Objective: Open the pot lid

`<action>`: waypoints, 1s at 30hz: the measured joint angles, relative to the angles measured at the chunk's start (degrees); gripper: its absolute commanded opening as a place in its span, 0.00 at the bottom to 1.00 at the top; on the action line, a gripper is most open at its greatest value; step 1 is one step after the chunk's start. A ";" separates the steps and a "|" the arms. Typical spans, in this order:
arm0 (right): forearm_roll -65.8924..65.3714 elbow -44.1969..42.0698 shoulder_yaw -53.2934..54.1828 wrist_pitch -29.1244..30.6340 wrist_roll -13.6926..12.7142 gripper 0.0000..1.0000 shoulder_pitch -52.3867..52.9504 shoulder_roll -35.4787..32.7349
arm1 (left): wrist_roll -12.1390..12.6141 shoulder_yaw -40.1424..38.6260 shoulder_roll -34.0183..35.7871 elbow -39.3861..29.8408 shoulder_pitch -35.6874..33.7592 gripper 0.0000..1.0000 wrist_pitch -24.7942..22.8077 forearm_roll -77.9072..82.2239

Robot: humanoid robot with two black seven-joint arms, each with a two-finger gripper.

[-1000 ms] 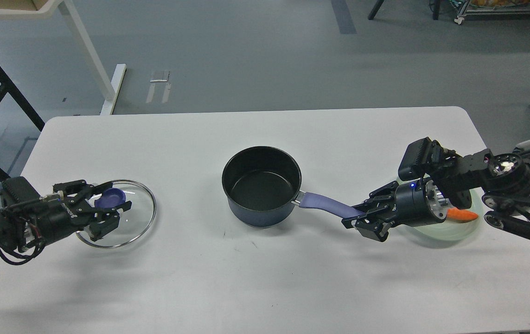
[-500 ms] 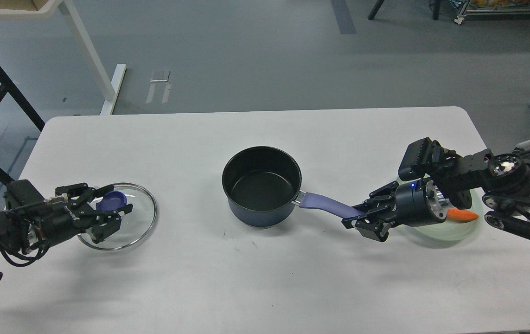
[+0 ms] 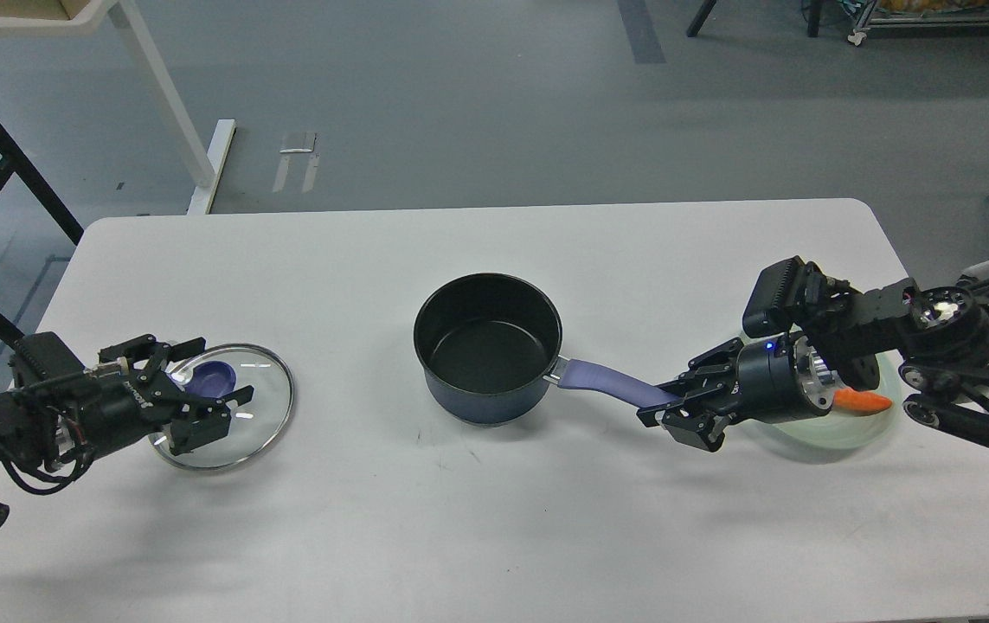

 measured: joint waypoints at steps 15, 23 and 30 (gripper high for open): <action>0.01 0.00 0.02 0.00 0.02 0.98 0.00 0.04 | 0.01 -0.98 0.78 -8.49 -13.22 0.99 -24.61 -75.67; 3.78 0.95 0.31 0.09 0.02 0.98 1.40 -1.94 | 0.00 -5.57 -4.48 -4.50 -14.28 0.99 -29.64 -90.41; 20.29 0.77 1.40 0.01 0.00 0.98 7.16 -5.58 | -0.01 -6.88 -6.06 -1.14 -13.05 0.99 -39.64 -100.10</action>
